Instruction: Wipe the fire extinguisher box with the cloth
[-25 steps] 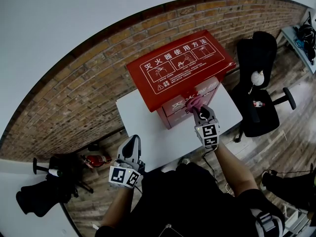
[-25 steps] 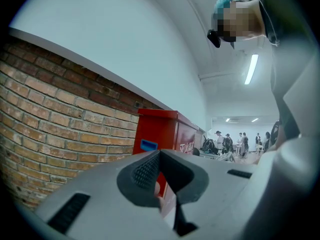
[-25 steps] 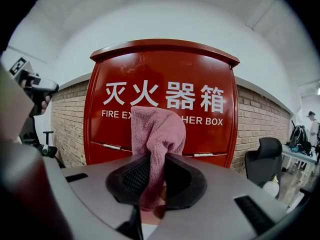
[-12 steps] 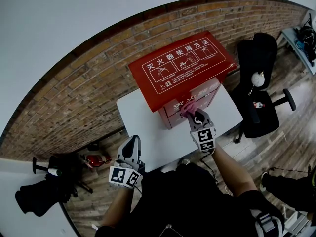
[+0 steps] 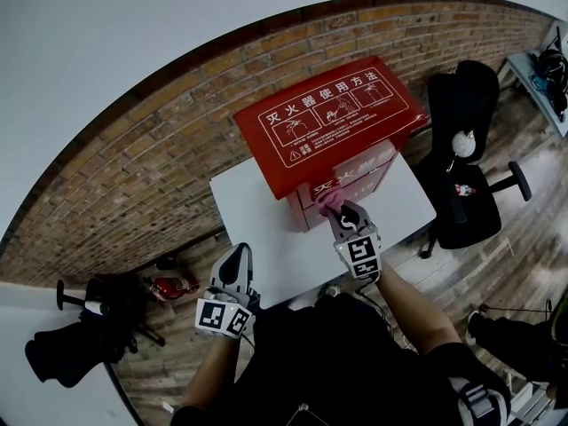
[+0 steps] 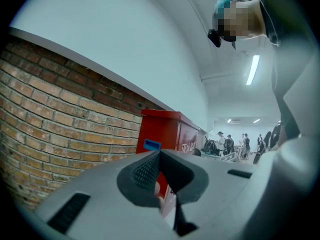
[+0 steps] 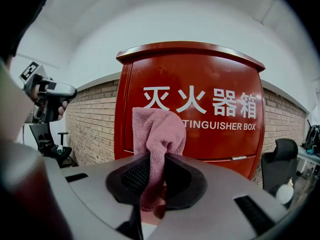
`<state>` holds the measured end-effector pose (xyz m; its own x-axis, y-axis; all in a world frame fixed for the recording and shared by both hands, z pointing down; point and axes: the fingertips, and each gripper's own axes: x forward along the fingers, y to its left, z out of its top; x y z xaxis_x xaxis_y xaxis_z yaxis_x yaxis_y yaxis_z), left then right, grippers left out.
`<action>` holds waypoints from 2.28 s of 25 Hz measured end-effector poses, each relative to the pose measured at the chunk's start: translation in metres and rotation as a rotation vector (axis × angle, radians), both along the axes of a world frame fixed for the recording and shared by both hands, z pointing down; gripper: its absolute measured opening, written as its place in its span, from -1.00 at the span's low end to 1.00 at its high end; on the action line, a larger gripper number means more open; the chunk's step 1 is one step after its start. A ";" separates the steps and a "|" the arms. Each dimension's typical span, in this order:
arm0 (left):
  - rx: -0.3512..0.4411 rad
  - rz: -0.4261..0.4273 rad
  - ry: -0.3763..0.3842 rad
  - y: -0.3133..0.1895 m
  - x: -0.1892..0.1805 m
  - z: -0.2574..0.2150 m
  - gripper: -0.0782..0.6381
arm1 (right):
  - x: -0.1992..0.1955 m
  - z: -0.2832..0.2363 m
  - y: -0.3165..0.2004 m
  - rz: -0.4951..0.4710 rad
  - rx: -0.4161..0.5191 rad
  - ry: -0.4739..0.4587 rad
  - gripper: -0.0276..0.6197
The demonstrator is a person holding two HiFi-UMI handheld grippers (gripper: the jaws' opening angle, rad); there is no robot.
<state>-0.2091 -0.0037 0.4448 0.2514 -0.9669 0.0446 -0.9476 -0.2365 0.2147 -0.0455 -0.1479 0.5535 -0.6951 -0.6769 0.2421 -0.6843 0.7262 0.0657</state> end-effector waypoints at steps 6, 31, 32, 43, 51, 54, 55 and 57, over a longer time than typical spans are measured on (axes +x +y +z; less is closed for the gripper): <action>-0.001 -0.006 0.004 0.003 -0.003 0.001 -0.64 | -0.017 -0.002 0.013 -0.035 -0.006 -0.002 -0.70; -0.011 -0.033 0.005 0.014 -0.011 0.005 -0.65 | -0.061 0.003 0.046 -0.103 -0.044 -0.031 -0.70; -0.012 -0.034 0.004 0.015 -0.011 0.005 -0.64 | -0.061 0.006 0.046 -0.101 -0.049 -0.030 -0.70; -0.028 -0.047 -0.014 0.022 -0.014 0.006 -0.65 | -0.064 0.039 0.048 -0.094 -0.086 -0.014 -0.70; -0.040 -0.050 -0.027 0.026 -0.013 0.008 -0.64 | -0.065 0.068 0.048 -0.092 -0.121 0.011 -0.70; -0.043 -0.050 -0.032 0.027 -0.012 0.009 -0.64 | -0.066 0.076 0.048 -0.095 -0.123 0.021 -0.70; -0.044 -0.051 -0.033 0.027 -0.012 0.009 -0.65 | -0.066 0.078 0.048 -0.096 -0.124 0.025 -0.70; -0.047 -0.053 -0.034 0.028 -0.012 0.010 -0.64 | -0.066 0.083 0.049 -0.096 -0.126 0.030 -0.70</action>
